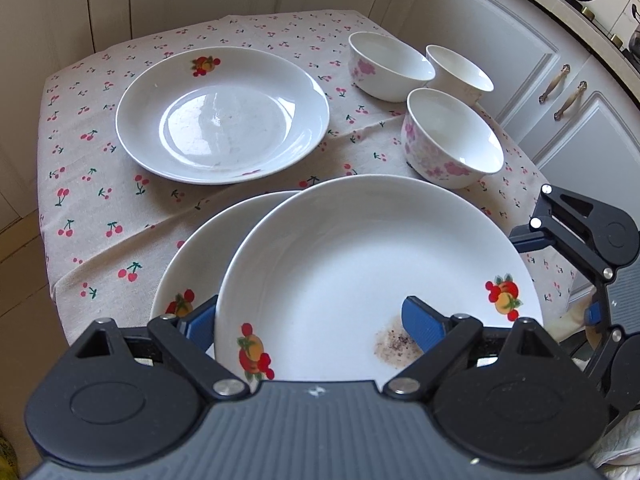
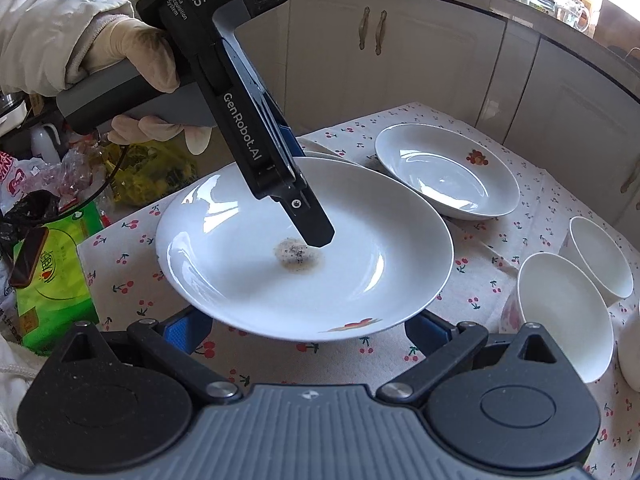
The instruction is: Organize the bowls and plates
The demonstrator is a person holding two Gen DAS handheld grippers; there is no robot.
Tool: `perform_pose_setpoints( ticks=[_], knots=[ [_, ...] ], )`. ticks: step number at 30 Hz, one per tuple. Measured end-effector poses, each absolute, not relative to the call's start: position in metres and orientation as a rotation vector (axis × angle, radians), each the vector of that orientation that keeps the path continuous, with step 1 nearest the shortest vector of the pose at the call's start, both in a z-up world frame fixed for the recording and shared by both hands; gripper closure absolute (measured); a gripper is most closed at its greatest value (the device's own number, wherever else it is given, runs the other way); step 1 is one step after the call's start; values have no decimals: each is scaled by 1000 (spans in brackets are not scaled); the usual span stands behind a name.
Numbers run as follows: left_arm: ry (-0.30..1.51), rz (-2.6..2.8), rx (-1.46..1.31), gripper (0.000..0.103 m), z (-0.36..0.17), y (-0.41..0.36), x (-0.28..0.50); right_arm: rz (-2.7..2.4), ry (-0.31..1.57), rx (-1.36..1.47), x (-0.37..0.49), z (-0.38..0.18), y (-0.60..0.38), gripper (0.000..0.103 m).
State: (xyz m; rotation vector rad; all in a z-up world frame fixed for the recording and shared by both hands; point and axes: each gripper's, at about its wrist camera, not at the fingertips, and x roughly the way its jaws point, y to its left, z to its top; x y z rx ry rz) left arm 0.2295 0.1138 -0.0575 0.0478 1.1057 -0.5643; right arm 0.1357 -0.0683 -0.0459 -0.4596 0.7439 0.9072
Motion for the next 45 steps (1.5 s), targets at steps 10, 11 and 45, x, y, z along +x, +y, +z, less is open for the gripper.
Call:
perform_pose_setpoints(
  ticks=[10,11,45],
  knots=[
    [1123,-552,52,10,-65,115,234,911,747,-461,136,-45,-66,0],
    [1123,-549,50,10,-66,116,235,910,746,-461,135,-45,-66,0],
    [1132,-530,129,10,-66,114,244,916,755,-428,137,-50,-61,0]
  ],
)
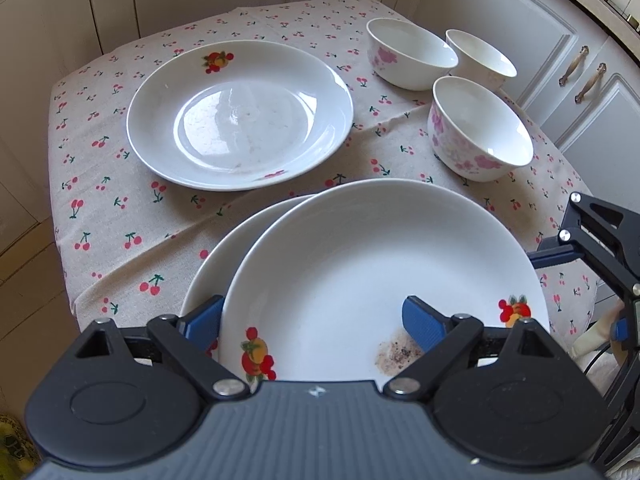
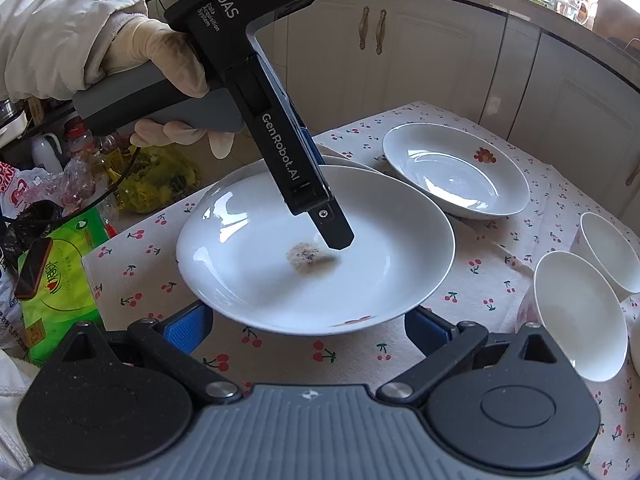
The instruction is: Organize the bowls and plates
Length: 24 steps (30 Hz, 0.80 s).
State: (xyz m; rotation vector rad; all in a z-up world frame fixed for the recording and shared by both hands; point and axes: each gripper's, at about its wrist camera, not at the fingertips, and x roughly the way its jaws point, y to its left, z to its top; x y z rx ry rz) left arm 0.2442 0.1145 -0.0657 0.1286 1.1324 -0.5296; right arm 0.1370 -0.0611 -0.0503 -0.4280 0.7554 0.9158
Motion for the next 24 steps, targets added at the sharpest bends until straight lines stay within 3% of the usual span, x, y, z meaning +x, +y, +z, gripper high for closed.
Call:
perform_pose_setpoints(
  ticks=[24],
  knots=[
    [1073,-485,133,9,-54,123,236,891,737,-439,135,-47,-63,0]
  ],
)
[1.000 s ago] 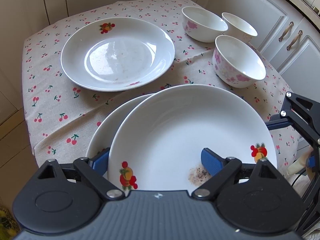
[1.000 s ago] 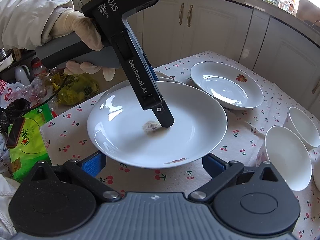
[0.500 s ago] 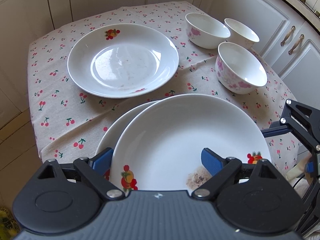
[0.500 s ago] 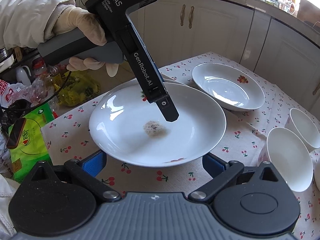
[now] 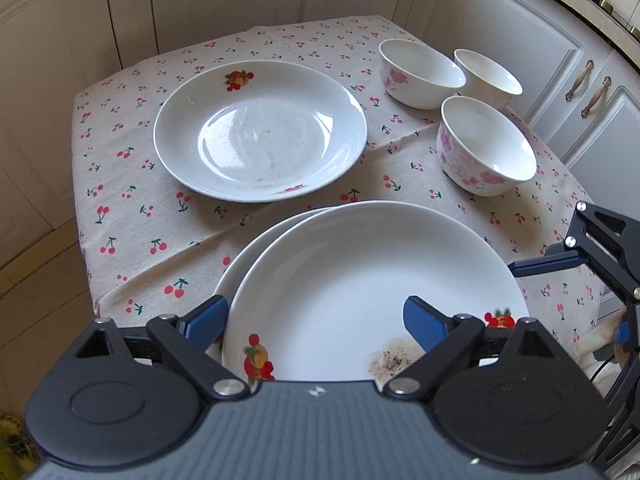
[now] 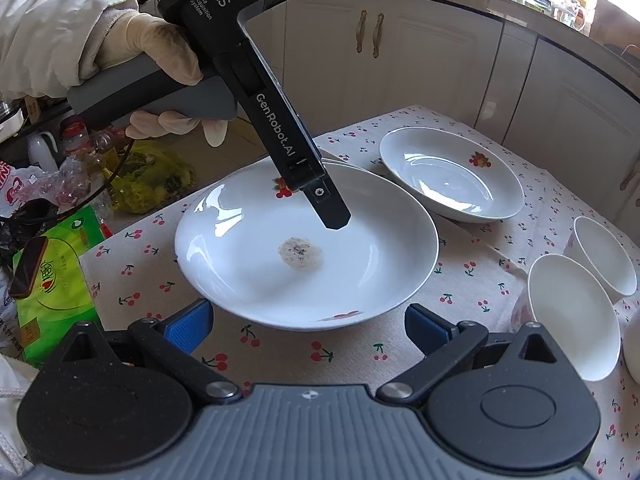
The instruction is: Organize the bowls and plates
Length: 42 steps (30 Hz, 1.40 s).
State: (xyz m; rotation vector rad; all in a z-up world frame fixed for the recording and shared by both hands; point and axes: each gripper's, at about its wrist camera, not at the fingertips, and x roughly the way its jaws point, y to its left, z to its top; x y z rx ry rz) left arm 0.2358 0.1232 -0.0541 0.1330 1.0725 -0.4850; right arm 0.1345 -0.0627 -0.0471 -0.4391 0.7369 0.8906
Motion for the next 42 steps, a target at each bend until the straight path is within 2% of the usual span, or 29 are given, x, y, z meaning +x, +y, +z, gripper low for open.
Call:
perform_pose_setpoints(
  ticks=[10,26,42],
  knots=[
    [998,-458,104,9,-42,133,226,841,729,-420,132,-42,-68,0],
    [693,-436,56,7,-11,138,157,670,705,-285,127,-24,-93,0],
    [679,-401,68,7,-17,147,152,604,659,-282,138,-3,-96,0]
  ],
)
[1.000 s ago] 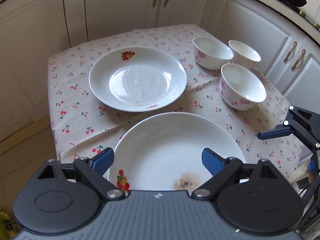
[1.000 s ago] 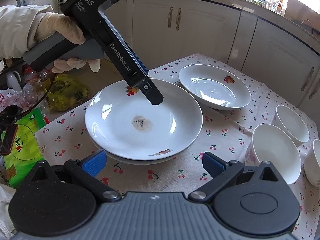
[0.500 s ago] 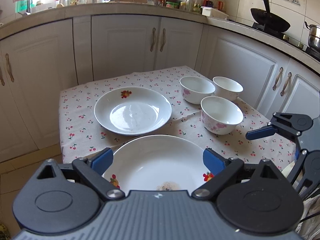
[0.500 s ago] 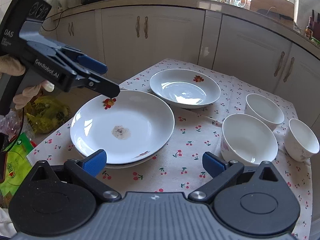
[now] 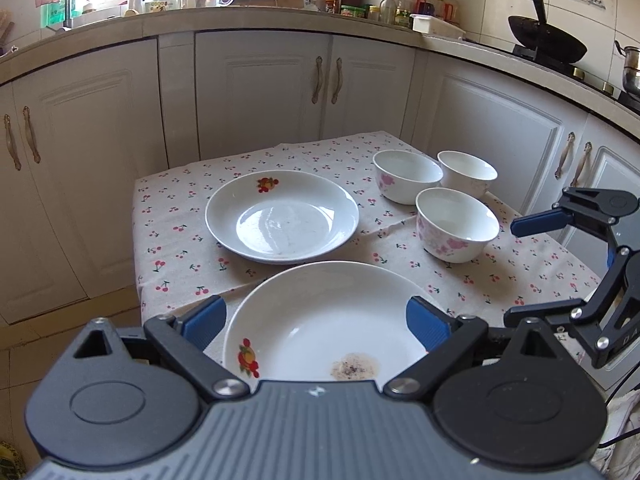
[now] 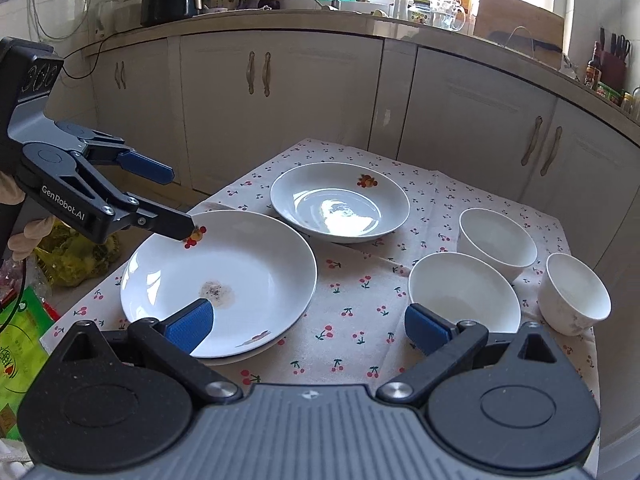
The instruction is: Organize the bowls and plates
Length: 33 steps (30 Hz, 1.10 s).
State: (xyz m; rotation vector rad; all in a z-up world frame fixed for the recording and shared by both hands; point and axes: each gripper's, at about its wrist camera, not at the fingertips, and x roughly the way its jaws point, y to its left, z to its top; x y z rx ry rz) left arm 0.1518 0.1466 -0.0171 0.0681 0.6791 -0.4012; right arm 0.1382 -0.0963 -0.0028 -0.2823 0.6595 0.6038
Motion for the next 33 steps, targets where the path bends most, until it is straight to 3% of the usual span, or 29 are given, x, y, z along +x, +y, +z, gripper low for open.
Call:
perform_pose_setpoints(
  ticks=[19,33],
  knots=[
    [824,-374,57,7,-18,152,266,723,660,-443,244,7,-73,0],
    [937,-332,37,7,-46,147,371,867,841,-496,329,-31,-66,0]
  ],
)
